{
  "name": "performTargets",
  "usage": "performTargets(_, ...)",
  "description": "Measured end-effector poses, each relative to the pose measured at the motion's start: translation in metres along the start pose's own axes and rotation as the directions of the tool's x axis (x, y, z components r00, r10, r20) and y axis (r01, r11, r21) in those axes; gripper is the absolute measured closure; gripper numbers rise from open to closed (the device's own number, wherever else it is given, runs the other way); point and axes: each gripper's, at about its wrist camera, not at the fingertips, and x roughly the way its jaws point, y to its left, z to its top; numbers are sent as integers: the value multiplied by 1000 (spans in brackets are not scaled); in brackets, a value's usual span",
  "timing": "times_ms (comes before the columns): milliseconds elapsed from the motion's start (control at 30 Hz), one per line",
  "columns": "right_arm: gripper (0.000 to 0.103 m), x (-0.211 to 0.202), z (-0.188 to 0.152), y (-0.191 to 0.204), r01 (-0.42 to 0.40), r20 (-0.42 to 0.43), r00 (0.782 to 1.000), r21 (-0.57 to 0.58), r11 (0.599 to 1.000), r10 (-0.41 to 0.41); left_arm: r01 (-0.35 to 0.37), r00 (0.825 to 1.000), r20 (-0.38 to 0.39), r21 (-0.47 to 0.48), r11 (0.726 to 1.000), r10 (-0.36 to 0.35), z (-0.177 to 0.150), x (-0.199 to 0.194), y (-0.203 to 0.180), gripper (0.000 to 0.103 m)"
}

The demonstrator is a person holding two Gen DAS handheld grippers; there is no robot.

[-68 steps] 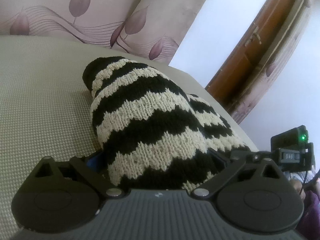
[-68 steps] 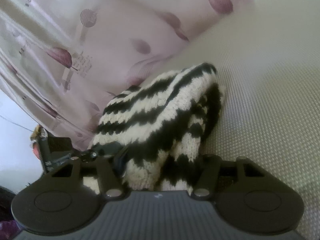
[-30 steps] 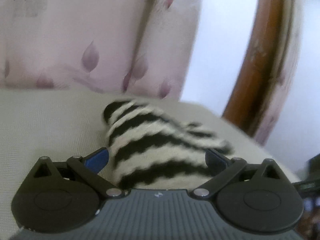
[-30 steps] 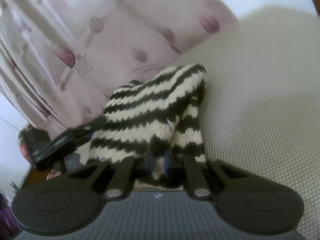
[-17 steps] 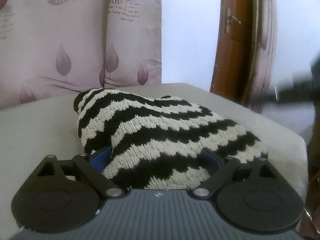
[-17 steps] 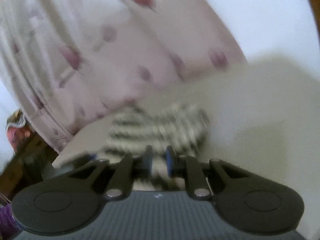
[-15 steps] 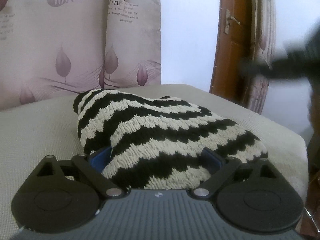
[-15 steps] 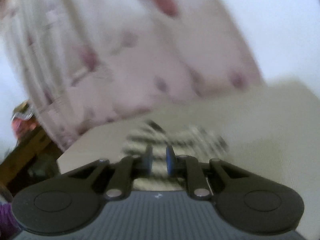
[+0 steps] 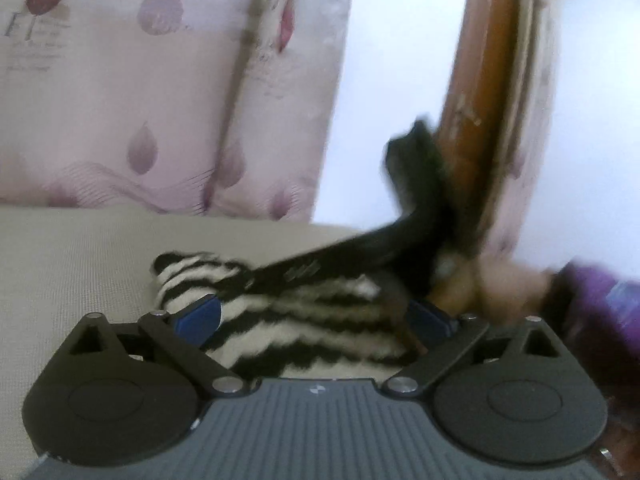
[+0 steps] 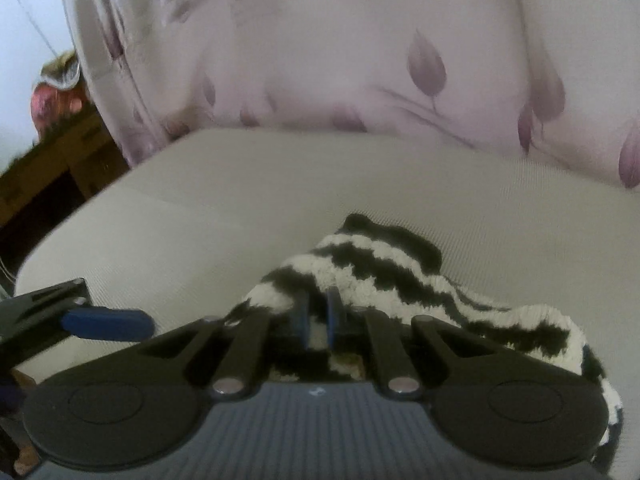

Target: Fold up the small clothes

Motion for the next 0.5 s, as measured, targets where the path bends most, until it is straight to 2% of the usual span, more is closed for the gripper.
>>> performTargets(67,95,-1,1,-14,-63,-2,998,88,994,63,52,999,5,2,999,-52,6,7,-5,7)
performTargets(133,95,-2,-2,-36,-151,27,988,216,964,149,95,994,-53,-29,995,-97,3,25,-5,9)
performTargets(167,95,-7,-5,-46,-196,53,981,270,943,189,105,987,-113,-67,992,-112,-4,38,-2,20)
performTargets(200,94,-16,-8,-53,-228,80,974,303,926,213,111,983,-135,-87,990,-122,-11,44,0,23)
performTargets(233,93,-26,-8,-56,-237,107,971,307,922,214,116,984,-124,-80,990,-125,-15,45,0,23)
performTargets(300,93,-50,-13,-54,-188,127,979,268,945,158,117,985,-117,-68,991,-125,-17,44,-3,21)
performTargets(400,95,-63,-30,-65,-19,66,998,252,968,2,130,983,-121,-78,988,-139,-18,47,0,20)
performTargets(433,96,-60,-38,-70,-7,60,998,260,966,-9,141,981,-124,-83,987,-150,-20,48,3,20)
performTargets(500,96,-60,-55,-71,-22,99,995,272,962,-5,138,981,-123,-88,987,-148,-22,50,3,20)
